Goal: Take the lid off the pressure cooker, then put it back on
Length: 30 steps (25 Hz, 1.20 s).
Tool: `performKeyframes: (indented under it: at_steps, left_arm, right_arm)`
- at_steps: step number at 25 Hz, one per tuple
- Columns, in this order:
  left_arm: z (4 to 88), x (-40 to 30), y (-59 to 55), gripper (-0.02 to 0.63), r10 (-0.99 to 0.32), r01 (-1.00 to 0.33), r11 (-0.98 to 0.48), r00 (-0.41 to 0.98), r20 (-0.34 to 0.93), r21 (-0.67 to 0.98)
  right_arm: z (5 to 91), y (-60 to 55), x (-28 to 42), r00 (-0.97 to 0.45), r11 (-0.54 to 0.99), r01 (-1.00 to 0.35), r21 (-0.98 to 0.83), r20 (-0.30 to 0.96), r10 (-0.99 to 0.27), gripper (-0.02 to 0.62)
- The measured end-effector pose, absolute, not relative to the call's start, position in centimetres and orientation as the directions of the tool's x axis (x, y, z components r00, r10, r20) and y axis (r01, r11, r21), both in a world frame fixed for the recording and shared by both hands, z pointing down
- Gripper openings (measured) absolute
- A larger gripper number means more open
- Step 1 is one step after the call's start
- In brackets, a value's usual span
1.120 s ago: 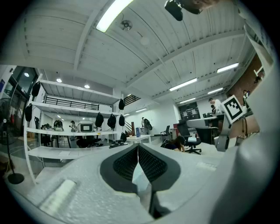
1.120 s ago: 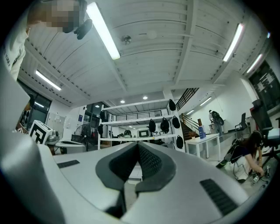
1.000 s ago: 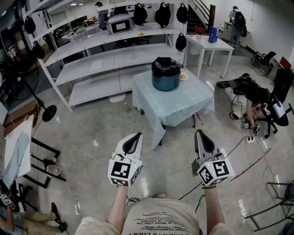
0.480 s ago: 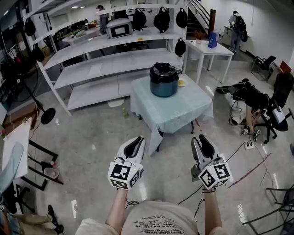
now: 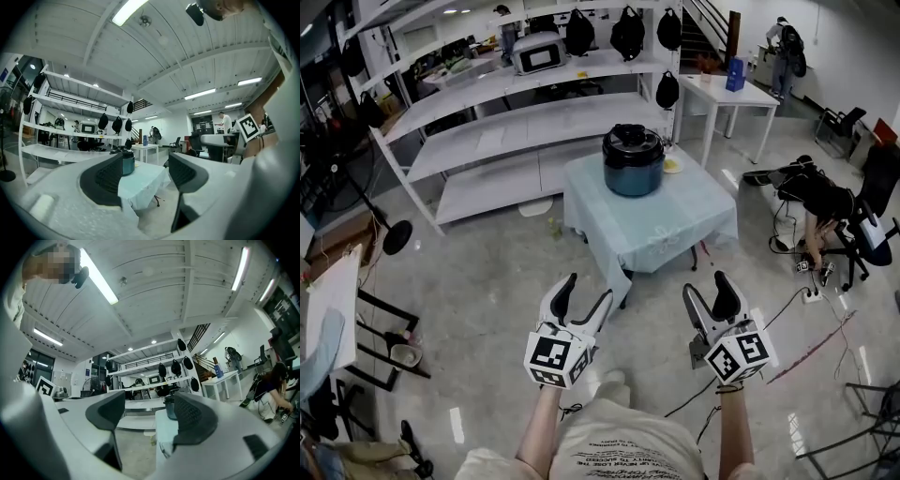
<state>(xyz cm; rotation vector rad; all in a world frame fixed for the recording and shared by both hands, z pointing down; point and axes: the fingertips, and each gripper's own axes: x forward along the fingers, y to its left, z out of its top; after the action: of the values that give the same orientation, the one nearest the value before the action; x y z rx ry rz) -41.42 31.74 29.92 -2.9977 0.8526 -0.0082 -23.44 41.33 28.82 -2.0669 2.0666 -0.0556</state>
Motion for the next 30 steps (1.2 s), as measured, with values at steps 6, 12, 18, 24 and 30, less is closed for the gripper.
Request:
performKeyframes:
  at_steps: [6,12,18,24,30]
  left_arm:
    - [30.4,-40.2,29.4,0.299,-0.541,-0.541,-0.841,0.841,0.005,-0.031]
    - [31.7,-37.6,26.2,0.299,-0.528,-0.528,-0.849,0.848,0.034,-0.016]
    - [32.5,-33.3,21.6,0.299,-0.504,-0.504,-0.864,0.862,0.061,-0.009]
    - [32.9,-28.8,15.7,0.299,-0.493,-0.496,-0.868,0.866,0.088,0.013]
    - [33.8,-25.0,9.9,0.299,-0.493,-0.500,-0.865,0.862,0.114,0.045]
  right_arm:
    - [29.4,39.3,-21.6,0.017,0.007,-0.981,-0.195,-0.120,-0.993,0.311]
    - [30.1,36.4,-19.0,0.017,0.011,-0.976,-0.219,-0.124,-0.992,0.311]
    - [30.8,31.7,-15.4,0.027,-0.005,-0.973,-0.230,-0.092,-0.995,0.311]
    - [31.0,25.5,-11.1,0.025,-0.009,-0.972,-0.237,-0.065,-0.998,0.311]
    - [31.5,19.6,-7.5,0.004,0.005,-0.971,-0.240,-0.035,-0.999,0.311]
